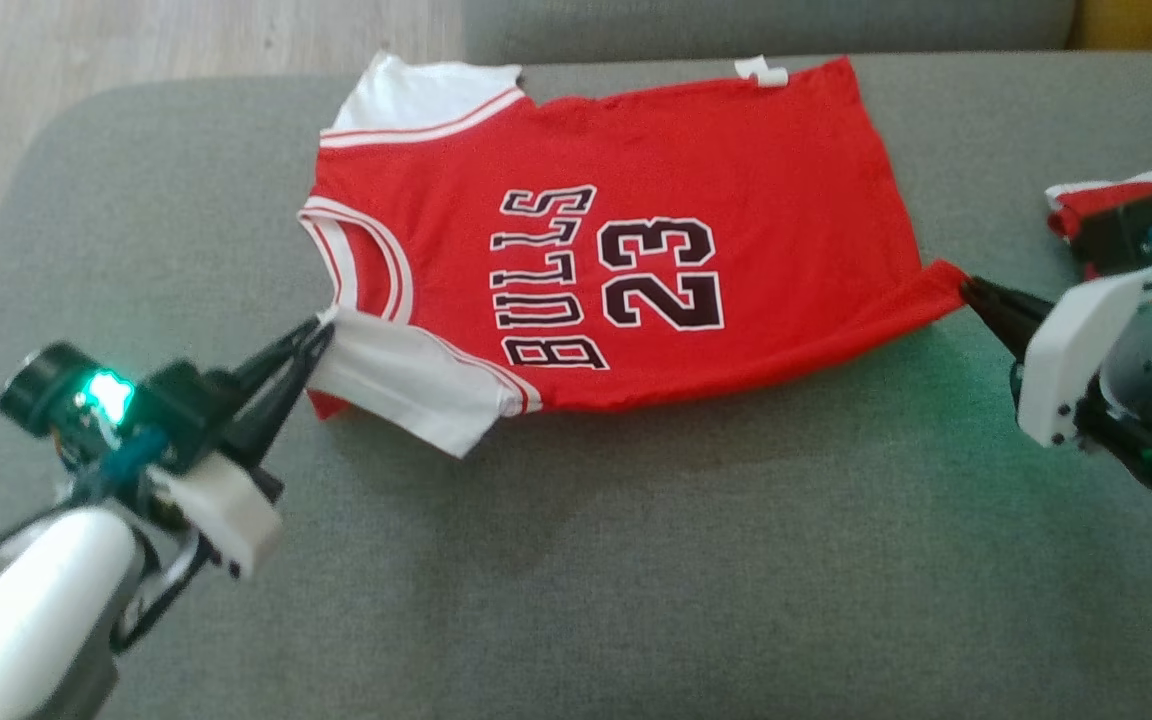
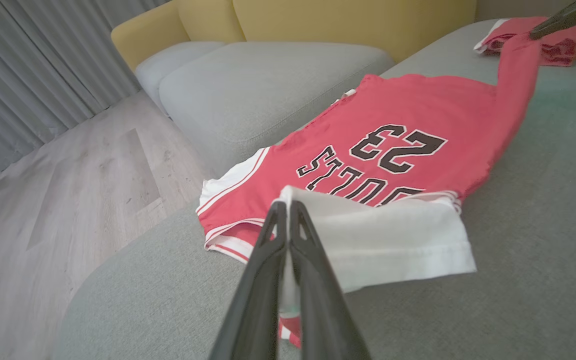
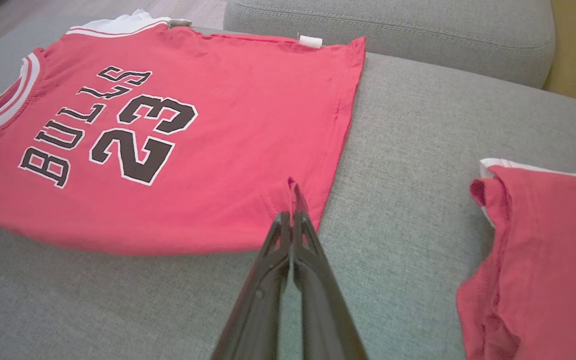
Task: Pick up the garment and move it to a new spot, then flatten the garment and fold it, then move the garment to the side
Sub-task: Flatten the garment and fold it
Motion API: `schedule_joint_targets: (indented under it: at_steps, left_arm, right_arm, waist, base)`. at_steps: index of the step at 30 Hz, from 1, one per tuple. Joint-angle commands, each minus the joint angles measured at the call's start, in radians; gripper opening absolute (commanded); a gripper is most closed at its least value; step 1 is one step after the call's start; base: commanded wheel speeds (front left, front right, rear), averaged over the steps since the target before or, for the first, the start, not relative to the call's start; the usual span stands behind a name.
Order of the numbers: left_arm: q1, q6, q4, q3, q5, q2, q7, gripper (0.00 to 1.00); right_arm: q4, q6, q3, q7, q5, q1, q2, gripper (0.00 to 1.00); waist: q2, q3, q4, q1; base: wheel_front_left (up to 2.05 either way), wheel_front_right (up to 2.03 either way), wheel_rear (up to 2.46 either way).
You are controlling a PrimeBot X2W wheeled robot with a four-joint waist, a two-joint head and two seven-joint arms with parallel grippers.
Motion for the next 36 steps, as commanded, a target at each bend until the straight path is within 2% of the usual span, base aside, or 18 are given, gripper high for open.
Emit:
schedule_joint_targets:
  at_steps: [1,12,23,24,25,28,33,36]
  left_arm:
    - [-0.073,-0.004,-0.009,0.045,0.008,0.032,0.006,0.00]
    - [-0.287,-0.030,0.213,-0.011,0.003,-0.012,0.057,0.00]
    - [-0.480,-0.036,0.434,-0.118,0.027,-0.087,0.040,0.00]
    - [-0.497,-0.036,0.454,-0.121,0.032,-0.096,0.027,0.12]
    - [-0.514,-0.028,0.474,-0.119,0.038,-0.106,0.008,1.00]
    - [-0.558,0.026,0.532,-0.097,0.052,-0.140,-0.070,1.00]
    - [-0.585,0.129,0.582,-0.036,0.044,-0.197,-0.257,1.00]
    - [-0.569,0.163,0.579,-0.004,0.025,-0.226,-0.320,1.00]
  right_arm:
    - [-0.013,-0.001,-0.009,-0.010,-0.008,-0.024,-0.008,0.00]
    - [0.121,-0.001,-0.027,-0.019,-0.063,-0.148,0.082,0.00]
    - [0.247,-0.001,-0.020,-0.065,-0.076,-0.254,0.147,0.02]
    - [0.262,-0.001,-0.027,-0.084,-0.080,-0.267,0.151,0.98]
    - [0.274,-0.001,-0.032,-0.102,-0.083,-0.279,0.158,1.00]
    - [0.299,-0.001,-0.060,-0.183,-0.075,-0.311,0.181,1.00]
    - [0.339,-0.001,-0.134,-0.374,-0.051,-0.336,0.227,1.00]
    - [0.345,-0.001,-0.167,-0.486,-0.039,-0.327,0.255,1.00]
  waist:
    - [0.0000,0.015,-0.002,-0.0002]
    - [0.0000,0.099,-0.006,-0.0002]
    - [0.0000,0.160,0.000,-0.0002]
    - [0.0000,0.165,0.001,-0.0002]
    - [0.0000,0.169,0.002,-0.0002]
    - [0.0000,0.176,0.005,-0.0002]
    - [0.0000,0.160,0.008,-0.0002]
    - [0.0000,0.134,0.011,-0.0002]
  base:
    - [0.00,0.00,0.00]
    - [0.00,0.00,0.00]
    - [0.00,0.00,0.00]
    - [0.00,0.00,0.00]
    - [0.00,0.00,0.00]
    - [0.00,0.00,0.00]
    - [0.00,0.00,0.00]
    - [0.00,0.00,0.00]
